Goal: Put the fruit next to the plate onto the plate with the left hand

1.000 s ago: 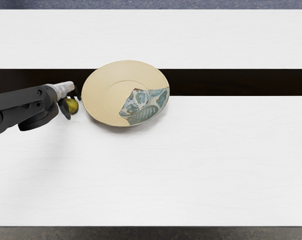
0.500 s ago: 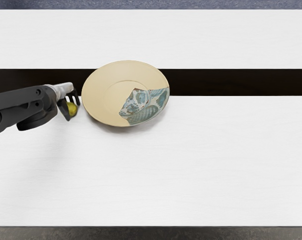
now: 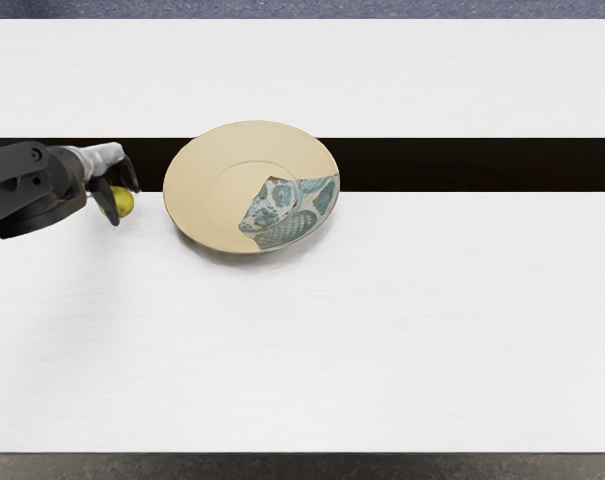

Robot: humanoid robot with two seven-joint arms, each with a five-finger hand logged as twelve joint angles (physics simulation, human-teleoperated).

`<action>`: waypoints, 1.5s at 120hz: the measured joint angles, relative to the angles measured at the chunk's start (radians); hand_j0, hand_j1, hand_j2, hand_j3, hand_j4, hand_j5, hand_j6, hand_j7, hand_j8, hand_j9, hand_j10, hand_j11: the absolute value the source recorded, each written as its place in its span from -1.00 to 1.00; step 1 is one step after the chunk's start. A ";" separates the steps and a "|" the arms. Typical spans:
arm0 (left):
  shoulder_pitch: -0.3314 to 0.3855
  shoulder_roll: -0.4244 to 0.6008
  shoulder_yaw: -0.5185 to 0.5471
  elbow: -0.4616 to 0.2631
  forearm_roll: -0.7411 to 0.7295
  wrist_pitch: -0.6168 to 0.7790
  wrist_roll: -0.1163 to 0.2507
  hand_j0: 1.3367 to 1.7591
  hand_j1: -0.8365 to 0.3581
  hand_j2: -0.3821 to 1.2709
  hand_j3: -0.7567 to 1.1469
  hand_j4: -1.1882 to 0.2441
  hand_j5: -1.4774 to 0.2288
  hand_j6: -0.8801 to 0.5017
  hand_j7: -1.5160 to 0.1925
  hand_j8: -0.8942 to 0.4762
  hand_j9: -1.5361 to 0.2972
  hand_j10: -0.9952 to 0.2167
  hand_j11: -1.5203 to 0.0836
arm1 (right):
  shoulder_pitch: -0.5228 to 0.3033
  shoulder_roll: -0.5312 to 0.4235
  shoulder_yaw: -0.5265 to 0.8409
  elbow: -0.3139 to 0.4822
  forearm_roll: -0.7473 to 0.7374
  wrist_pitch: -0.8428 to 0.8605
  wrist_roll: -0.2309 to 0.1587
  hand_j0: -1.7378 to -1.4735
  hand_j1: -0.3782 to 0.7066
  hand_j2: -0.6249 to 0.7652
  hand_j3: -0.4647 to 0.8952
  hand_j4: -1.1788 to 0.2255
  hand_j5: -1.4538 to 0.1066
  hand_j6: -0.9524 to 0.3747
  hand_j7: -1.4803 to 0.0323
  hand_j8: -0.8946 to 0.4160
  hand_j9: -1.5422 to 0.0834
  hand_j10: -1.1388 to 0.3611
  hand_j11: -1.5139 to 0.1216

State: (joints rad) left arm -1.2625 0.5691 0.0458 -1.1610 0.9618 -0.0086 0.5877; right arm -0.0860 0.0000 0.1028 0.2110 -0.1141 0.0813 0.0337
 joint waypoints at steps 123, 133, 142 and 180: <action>-0.129 -0.319 -0.020 0.150 -0.081 0.029 -0.003 0.52 -0.17 0.08 -0.20 -0.25 -0.31 -0.51 -0.25 -0.48 -0.27 -0.45 -0.19 | 0.000 0.000 -0.003 -0.001 -0.001 0.000 0.000 -0.40 -0.87 -0.11 -0.32 0.63 0.81 0.39 0.90 0.32 0.84 0.47 0.80; -0.126 -0.329 -0.018 0.161 -0.080 0.029 -0.002 0.52 -0.16 0.08 -0.21 -0.25 -0.31 -0.51 -0.24 -0.48 -0.27 -0.45 -0.19 | 0.000 0.000 -0.003 -0.001 -0.001 0.000 0.000 -0.40 -0.87 -0.11 -0.32 0.63 0.81 0.39 0.90 0.32 0.84 0.47 0.80; -0.123 -0.334 -0.016 0.167 -0.081 0.026 -0.002 0.52 -0.16 0.08 -0.21 -0.25 -0.31 -0.51 -0.24 -0.48 -0.27 -0.45 -0.19 | 0.000 0.000 -0.003 -0.001 -0.001 0.000 0.000 -0.40 -0.87 -0.11 -0.32 0.63 0.81 0.39 0.90 0.32 0.84 0.47 0.80; -0.112 -0.339 0.004 0.176 -0.079 0.006 -0.003 0.52 -0.11 -0.02 -0.21 -0.19 -0.22 -0.50 -0.17 -0.46 -0.20 -0.37 -0.11 | 0.000 0.000 -0.002 -0.001 -0.001 0.000 0.000 -0.40 -0.87 -0.11 -0.32 0.63 0.81 0.39 0.90 0.32 0.84 0.47 0.80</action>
State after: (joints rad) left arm -1.3748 0.2301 0.0496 -0.9854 0.8824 -0.0029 0.5844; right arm -0.0859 0.0000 0.1006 0.2102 -0.1151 0.0813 0.0337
